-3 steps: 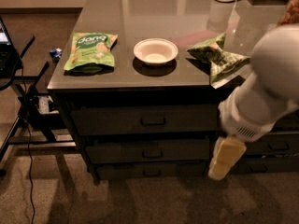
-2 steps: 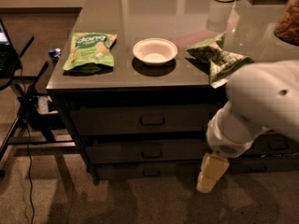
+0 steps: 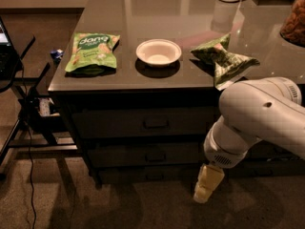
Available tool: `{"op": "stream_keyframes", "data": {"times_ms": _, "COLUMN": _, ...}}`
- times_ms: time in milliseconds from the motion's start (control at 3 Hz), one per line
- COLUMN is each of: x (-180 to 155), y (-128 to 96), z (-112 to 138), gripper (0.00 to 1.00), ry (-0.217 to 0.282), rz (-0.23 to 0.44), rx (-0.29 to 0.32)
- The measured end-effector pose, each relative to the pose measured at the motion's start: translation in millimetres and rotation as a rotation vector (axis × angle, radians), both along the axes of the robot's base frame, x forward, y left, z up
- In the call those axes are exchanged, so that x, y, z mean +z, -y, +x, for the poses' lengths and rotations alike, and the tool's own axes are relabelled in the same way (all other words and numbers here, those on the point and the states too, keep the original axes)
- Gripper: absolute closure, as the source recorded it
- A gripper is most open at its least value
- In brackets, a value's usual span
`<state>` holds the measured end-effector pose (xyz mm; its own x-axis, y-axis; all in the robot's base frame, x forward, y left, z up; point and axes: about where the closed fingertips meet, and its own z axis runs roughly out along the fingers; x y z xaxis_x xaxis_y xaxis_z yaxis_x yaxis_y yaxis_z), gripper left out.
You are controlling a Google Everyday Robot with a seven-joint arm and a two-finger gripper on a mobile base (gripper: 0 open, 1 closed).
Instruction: Open middle drawer
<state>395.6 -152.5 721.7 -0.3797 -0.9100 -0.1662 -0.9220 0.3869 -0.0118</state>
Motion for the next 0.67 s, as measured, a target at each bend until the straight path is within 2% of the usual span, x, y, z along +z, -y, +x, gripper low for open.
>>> {"op": "stream_keyframes", "data": {"times_ms": 333, "x": -15.7, "y": -2.2, "z": -3.0, "gripper": 0.00, "ry": -0.014, "rz": 0.025, "rx": -0.007}}
{"op": "stream_keyframes", "data": {"times_ms": 667, "x": -62.0, "y": -10.7, "z": 2.8, "gripper": 0.00, "ry": -0.033, "rz": 0.063, "rx": -0.018}}
